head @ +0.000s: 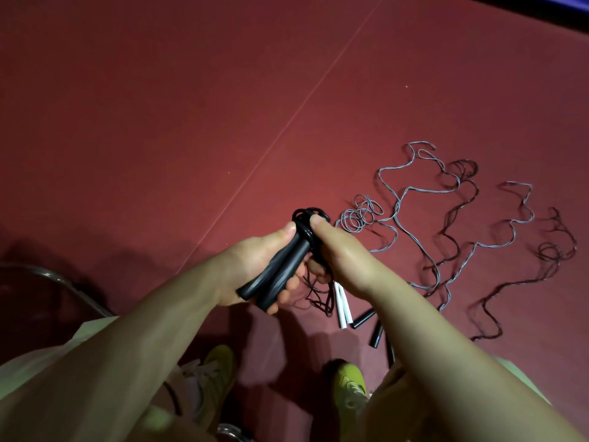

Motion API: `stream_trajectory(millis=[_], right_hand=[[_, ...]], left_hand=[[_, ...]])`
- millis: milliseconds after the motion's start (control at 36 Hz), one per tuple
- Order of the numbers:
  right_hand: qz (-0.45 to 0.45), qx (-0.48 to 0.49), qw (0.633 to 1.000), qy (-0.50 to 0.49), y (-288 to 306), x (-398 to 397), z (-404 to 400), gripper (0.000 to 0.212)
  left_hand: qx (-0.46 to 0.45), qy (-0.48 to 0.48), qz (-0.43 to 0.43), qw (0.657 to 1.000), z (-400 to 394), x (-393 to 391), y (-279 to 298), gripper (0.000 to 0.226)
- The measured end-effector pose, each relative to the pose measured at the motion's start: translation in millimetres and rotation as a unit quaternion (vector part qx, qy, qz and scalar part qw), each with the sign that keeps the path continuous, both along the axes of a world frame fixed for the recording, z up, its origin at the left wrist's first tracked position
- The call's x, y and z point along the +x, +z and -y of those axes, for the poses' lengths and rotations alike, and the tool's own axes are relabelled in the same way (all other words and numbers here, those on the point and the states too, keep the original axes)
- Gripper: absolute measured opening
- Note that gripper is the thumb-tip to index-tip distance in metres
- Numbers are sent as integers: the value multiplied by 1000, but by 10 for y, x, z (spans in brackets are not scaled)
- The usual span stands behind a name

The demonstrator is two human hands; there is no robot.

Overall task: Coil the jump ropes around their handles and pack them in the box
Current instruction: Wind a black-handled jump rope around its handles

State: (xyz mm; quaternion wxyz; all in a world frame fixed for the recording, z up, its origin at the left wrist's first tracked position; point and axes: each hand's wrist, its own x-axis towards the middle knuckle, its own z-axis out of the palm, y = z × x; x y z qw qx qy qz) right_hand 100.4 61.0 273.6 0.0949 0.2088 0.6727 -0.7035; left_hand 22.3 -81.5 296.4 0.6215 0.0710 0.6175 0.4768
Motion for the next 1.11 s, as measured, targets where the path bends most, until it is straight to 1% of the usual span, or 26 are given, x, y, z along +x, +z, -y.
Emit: stream_trajectory(millis=[83,139,167,222,250,333,417,472,500,556,667,694,722,750,778,806,861,889,917,944,972,1028,1056,1111], right_hand=[[25,51,998,-5,12,26,12,51],[42,76,996,-5,-21,34,15,53],[51,79,996,-9,-31,34,22,53],[67,81,994,-13,-68,37,29,54],[72,83,994,-13,-80,38,32,55],[73,88,993,-9,-90,32,30,57],[83,51,995,1,-103,20,73,57],[92,24,995,10,-119,15,108,63],[94,12,995,11,-134,9,125,67],[94,-10,996,-5,-137,0,133,70],[98,-22,993,-56,-119,-9,107,57],[95,-21,993,-66,-117,-12,101,54],[89,-16,993,-74,-116,-13,95,51],[83,-8,993,-82,-102,-17,95,49],[79,4,993,-92,-90,-19,93,47],[73,12,992,-101,-82,-20,89,44],[51,4,992,-118,-78,-24,72,36],[36,-8,992,-121,-68,-20,66,34],[22,-18,992,-126,-59,-15,62,34],[3,-38,992,-124,-66,-7,47,32],[-15,-68,989,-128,-59,-3,44,30],[-49,-127,983,-126,-51,6,33,30],[-65,-138,981,-123,-70,8,24,33],[-86,-160,978,-106,-53,11,30,43]], left_hand=[[-51,22,-114,992,-45,13,-53,62],[-87,20,-204,975,-53,19,-90,57],[-95,13,-250,963,-53,7,-121,55],[-115,-12,-349,930,-41,-33,-175,53],[-123,-22,-380,916,-28,-49,-185,54],[-161,-55,-433,885,-15,-56,-187,53],[-207,-110,-510,828,-16,-35,-220,48],[-222,-142,-553,790,-11,-25,-244,46],[-224,-151,-568,777,1,-20,-245,45],[-216,-153,-591,762,7,-2,-233,43],[-181,-139,-652,723,4,45,-232,40],[-172,-136,-656,722,3,58,-240,39],[-164,-136,-649,730,6,60,-235,40],[-160,-141,-630,747,10,48,-226,41],[-158,-144,-597,773,12,29,-203,41],[-150,-146,-547,810,10,8,-179,40],[-96,-129,-426,890,-13,-21,-119,33],[-55,-103,-356,927,-29,-20,-87,27],[-18,-63,-277,959,-36,-7,-40,21],[11,-22,-189,982,-35,0,4,16],[29,7,-103,994,-26,-8,25,19],[64,-4,53,997,17,-43,24,50],[90,-23,119,989,40,-50,2,64],[136,-38,222,965,60,-45,-49,81]])
